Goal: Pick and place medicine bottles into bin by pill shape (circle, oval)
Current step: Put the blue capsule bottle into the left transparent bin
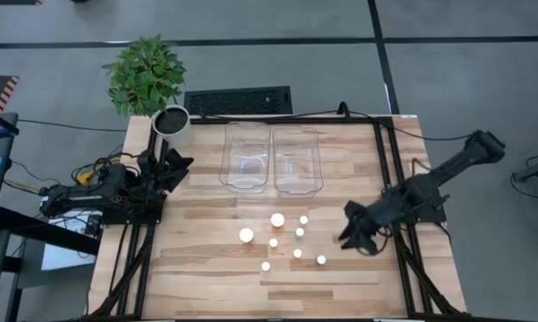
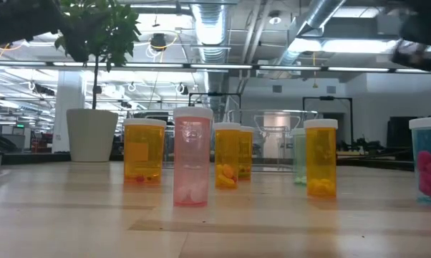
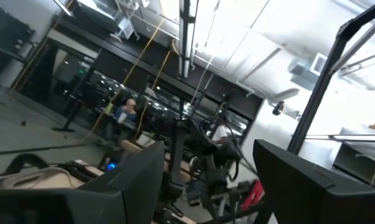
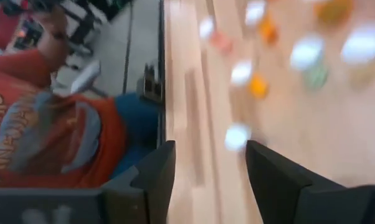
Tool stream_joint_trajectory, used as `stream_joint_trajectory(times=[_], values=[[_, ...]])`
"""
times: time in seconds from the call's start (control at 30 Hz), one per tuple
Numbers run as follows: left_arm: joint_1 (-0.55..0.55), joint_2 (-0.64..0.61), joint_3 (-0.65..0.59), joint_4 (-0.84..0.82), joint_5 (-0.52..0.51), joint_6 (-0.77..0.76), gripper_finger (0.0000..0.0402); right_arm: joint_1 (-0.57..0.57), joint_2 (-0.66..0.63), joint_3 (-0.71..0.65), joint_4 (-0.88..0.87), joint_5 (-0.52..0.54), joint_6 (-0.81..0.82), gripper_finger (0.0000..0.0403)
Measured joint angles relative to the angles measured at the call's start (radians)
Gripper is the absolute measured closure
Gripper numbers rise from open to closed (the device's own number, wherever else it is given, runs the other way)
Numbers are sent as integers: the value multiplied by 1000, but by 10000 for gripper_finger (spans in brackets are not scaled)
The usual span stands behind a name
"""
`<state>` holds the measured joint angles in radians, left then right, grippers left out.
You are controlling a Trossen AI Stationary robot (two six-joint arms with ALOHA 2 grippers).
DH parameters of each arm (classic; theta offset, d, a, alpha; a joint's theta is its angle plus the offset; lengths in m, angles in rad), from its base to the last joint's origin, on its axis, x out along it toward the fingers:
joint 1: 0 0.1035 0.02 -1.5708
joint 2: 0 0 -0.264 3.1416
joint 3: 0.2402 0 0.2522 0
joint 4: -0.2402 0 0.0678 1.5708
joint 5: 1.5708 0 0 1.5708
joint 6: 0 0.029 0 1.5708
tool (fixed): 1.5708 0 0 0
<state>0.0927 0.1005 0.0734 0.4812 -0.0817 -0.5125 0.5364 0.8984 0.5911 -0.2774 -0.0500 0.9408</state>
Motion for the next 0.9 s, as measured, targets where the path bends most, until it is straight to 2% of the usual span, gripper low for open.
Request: stream_joint_trajectory(times=[0.13, 0.27, 0.33, 0.47, 0.57, 0.9], values=[[0, 0, 0, -1, 7, -3, 161, 108, 90, 0, -19, -36, 185, 199], [0, 0, 0, -1, 7, 18, 161, 170, 160, 0, 2, -36, 448, 196], [0, 0, 0, -2, 7, 20, 161, 185, 189, 0, 7, -36, 496, 195], [0, 0, 0, -4, 7, 21, 161, 189, 244, 0, 35, -33, 399, 203], [0, 0, -1, -5, 7, 32, 161, 177, 275, 0, 38, 11, 305, 221], [0, 0, -1, -5, 6, 21, 161, 160, 292, 45, 25, 338, -68, 273]])
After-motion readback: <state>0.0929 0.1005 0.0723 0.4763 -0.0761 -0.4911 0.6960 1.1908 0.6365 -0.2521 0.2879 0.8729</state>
